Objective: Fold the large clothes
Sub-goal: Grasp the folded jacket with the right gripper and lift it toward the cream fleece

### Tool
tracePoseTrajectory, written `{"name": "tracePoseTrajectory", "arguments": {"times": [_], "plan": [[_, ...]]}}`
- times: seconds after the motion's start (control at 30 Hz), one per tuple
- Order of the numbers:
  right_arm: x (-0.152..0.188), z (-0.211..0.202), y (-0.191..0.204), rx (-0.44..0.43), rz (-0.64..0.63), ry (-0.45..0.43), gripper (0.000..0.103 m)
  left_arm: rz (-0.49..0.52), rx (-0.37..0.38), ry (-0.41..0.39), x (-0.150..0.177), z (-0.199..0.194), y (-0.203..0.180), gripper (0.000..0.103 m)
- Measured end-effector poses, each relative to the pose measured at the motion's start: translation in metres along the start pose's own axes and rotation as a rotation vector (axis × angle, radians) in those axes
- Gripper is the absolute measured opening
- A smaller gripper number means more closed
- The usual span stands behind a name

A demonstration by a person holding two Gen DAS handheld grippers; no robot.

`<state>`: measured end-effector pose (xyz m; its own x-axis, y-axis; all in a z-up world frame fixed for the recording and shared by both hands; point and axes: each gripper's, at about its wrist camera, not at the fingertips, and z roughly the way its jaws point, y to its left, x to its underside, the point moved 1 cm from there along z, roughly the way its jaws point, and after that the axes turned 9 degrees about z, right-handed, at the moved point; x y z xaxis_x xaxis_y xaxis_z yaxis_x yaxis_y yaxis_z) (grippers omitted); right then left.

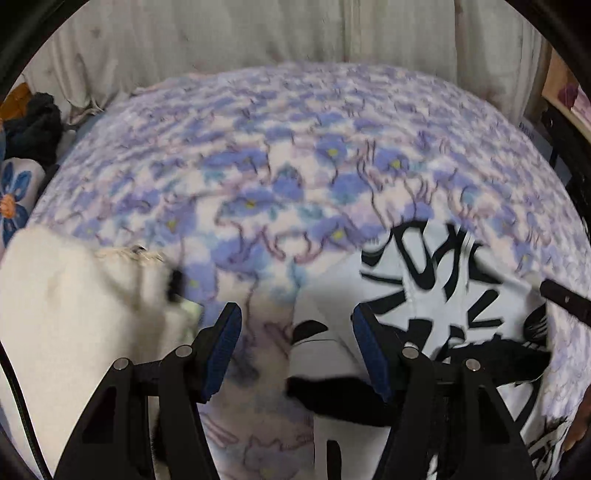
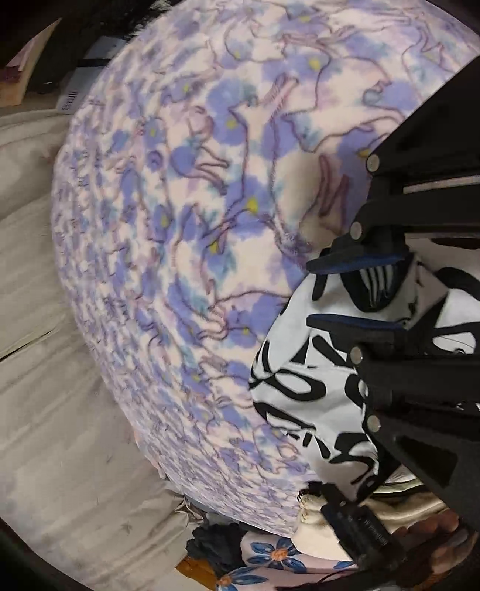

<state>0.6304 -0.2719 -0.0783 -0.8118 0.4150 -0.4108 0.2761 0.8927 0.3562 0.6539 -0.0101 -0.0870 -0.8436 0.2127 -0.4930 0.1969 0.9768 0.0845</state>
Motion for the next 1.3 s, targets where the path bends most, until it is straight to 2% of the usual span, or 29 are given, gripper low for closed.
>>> {"name": "tracePoseTrajectory", "arguments": {"times": [0.07,0.13,0.23,0.37,0.53,0.57,0.63,0.7,0.8,0.93,1.0,1.07,1.1,1.13,1.2,1.3], "plan": [[0.002,0.009,-0.005,-0.019,-0.013,0.038,0.026,0.013,0.030,0.044,0.012,0.017,0.000,0.061],[0.006,0.014,-0.009,-0.024,-0.034,0.067,0.042,0.021,0.058,0.074,0.025,0.027,0.001,0.061],[0.012,0.021,-0.018,-0.037,-0.058,0.119,0.044,-0.002,0.158,0.092,0.044,0.035,0.006,0.061],[0.012,0.028,-0.023,-0.033,-0.052,0.147,0.044,-0.020,0.225,0.080,0.056,0.041,0.012,0.061],[0.012,0.011,-0.021,-0.020,-0.072,0.091,0.046,-0.014,0.226,0.082,0.059,0.041,0.011,0.063],[0.012,0.007,-0.024,-0.020,-0.069,0.080,0.048,-0.005,0.222,0.082,0.059,0.041,0.010,0.064],[0.010,0.004,-0.030,-0.011,-0.054,0.071,0.059,0.003,0.217,0.083,0.057,0.042,0.008,0.066],[0.008,0.007,-0.037,-0.002,-0.038,0.083,0.060,0.001,0.216,0.084,0.058,0.043,0.007,0.069],[0.006,0.021,-0.040,-0.046,0.006,0.131,0.060,0.002,0.221,0.087,0.056,0.044,0.003,0.074],[0.005,0.042,-0.027,-0.080,0.032,0.167,0.060,0.030,0.211,0.087,0.056,0.044,-0.003,0.075],[0.008,0.048,-0.019,-0.071,0.022,0.160,0.061,0.044,0.213,0.086,0.058,0.042,-0.006,0.075],[0.011,0.048,-0.010,-0.077,-0.015,0.146,0.053,0.067,0.198,0.086,0.058,0.041,-0.010,0.075],[0.014,0.045,-0.003,-0.112,-0.050,0.146,0.026,0.075,0.188,0.085,0.059,0.040,-0.011,0.075],[0.016,0.040,0.002,-0.147,-0.077,0.142,0.008,0.080,0.182,0.084,0.058,0.039,-0.012,0.075],[0.022,0.024,0.014,-0.145,-0.161,0.077,0.008,0.082,0.157,0.074,0.058,0.034,-0.013,0.074],[0.037,-0.017,0.034,-0.247,-0.309,-0.022,0.008,0.096,0.127,0.050,0.060,0.023,-0.015,0.072]]}}
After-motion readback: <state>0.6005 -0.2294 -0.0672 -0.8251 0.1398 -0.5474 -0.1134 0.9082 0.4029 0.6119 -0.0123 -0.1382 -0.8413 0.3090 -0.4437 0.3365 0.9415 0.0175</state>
